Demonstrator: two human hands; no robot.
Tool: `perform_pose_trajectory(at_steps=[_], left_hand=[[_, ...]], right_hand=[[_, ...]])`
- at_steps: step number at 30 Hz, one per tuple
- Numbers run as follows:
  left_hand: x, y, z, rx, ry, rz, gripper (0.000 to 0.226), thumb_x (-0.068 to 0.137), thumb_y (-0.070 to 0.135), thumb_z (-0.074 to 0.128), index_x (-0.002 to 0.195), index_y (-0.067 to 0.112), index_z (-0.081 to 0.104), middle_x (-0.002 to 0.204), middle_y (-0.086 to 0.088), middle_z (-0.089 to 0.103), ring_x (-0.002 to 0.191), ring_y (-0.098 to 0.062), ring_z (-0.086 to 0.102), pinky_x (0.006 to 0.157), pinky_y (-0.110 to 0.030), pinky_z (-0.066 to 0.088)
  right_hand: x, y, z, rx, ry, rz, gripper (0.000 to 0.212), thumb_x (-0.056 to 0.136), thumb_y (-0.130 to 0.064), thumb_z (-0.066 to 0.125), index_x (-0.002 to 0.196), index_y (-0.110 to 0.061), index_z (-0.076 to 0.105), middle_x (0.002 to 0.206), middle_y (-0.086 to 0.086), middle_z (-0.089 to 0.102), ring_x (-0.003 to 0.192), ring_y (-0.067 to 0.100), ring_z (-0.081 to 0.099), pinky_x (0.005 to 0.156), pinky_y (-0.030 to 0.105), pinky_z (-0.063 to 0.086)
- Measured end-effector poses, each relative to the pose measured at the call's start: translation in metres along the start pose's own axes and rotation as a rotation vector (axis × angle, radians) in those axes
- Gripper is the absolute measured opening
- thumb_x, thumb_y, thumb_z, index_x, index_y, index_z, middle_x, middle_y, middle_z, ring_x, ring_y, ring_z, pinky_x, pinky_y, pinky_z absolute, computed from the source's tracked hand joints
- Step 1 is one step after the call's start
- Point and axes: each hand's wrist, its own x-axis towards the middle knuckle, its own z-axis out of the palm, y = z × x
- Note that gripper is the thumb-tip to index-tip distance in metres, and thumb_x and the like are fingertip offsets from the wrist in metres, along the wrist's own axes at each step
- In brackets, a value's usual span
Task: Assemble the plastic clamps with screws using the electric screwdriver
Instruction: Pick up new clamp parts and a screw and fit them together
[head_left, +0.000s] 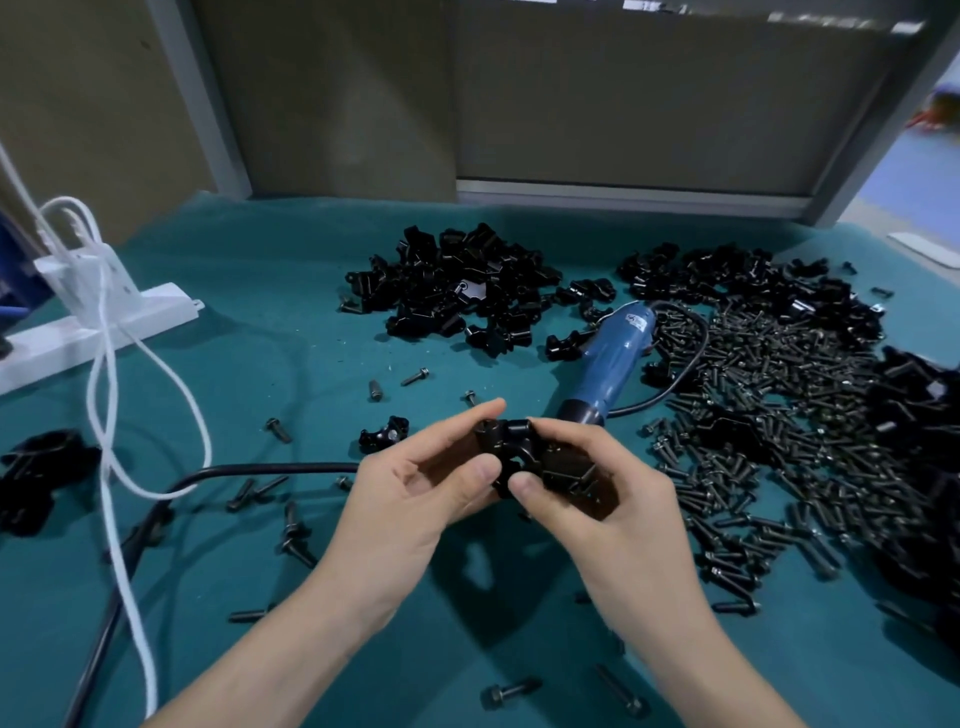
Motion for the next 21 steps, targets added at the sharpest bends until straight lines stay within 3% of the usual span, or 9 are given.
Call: perform_pose_trajectory(at_steps=[5, 10, 14, 17, 21], left_hand=[[-0.0027, -0.0004, 0.0023, 0.036, 0.009, 0.049, 0.041, 0.063, 0.025, 0.074, 0.103, 0.036, 0.076, 0.104, -0.004, 0.075, 0.099, -0.015, 0.069, 0.084, -0.029, 0.057], [-0.0054, -0.0016, 0.0043, 0.042, -0.011, 0.078, 0.041, 0.067, 0.017, 0.072, 0.104, 0.034, 0.075, 0.101, -0.007, 0.075, 0.093, -0.017, 0.071, 0.072, -0.024, 0.058], [-0.0064, 0.0015, 0.0067, 0.284, 0.015, 0.22, 0.041, 0.071, 0.022, 0.071, 0.108, 0.041, 0.072, 0.103, 0.008, 0.071, 0.098, -0.007, 0.066, 0.079, -0.016, 0.053], [-0.0064, 0.0044, 0.0052, 0.4, 0.011, 0.307, 0.045, 0.076, 0.015, 0.069, 0.114, 0.039, 0.069, 0.106, 0.012, 0.069, 0.098, -0.002, 0.065, 0.078, -0.008, 0.05], [-0.0067, 0.007, 0.0015, 0.577, -0.038, 0.369, 0.052, 0.08, 0.016, 0.067, 0.124, 0.042, 0.06, 0.11, 0.013, 0.065, 0.102, -0.006, 0.062, 0.074, -0.009, 0.049]], right_hand=[[0.0018, 0.0018, -0.0007, 0.028, -0.007, 0.004, 0.037, 0.073, -0.007, 0.081, 0.094, -0.035, 0.071, 0.09, -0.013, 0.066, 0.087, 0.003, 0.065, 0.074, 0.009, 0.045], [-0.0007, 0.0049, -0.0004, -0.013, -0.024, 0.026, 0.04, 0.074, -0.005, 0.081, 0.1, -0.032, 0.07, 0.096, -0.006, 0.071, 0.091, 0.009, 0.067, 0.08, 0.017, 0.051], [-0.0012, 0.006, 0.0009, -0.046, -0.045, 0.014, 0.039, 0.077, -0.007, 0.079, 0.101, -0.035, 0.068, 0.099, -0.011, 0.068, 0.096, 0.011, 0.066, 0.089, 0.029, 0.053], [-0.0023, 0.0043, 0.0024, -0.002, -0.058, -0.017, 0.03, 0.079, -0.021, 0.072, 0.107, -0.034, 0.069, 0.101, -0.013, 0.065, 0.1, 0.013, 0.065, 0.091, 0.034, 0.053], [-0.0011, 0.0029, -0.0019, -0.069, -0.056, -0.058, 0.034, 0.083, -0.017, 0.074, 0.109, -0.039, 0.068, 0.098, -0.014, 0.065, 0.097, 0.011, 0.062, 0.089, 0.03, 0.051]])
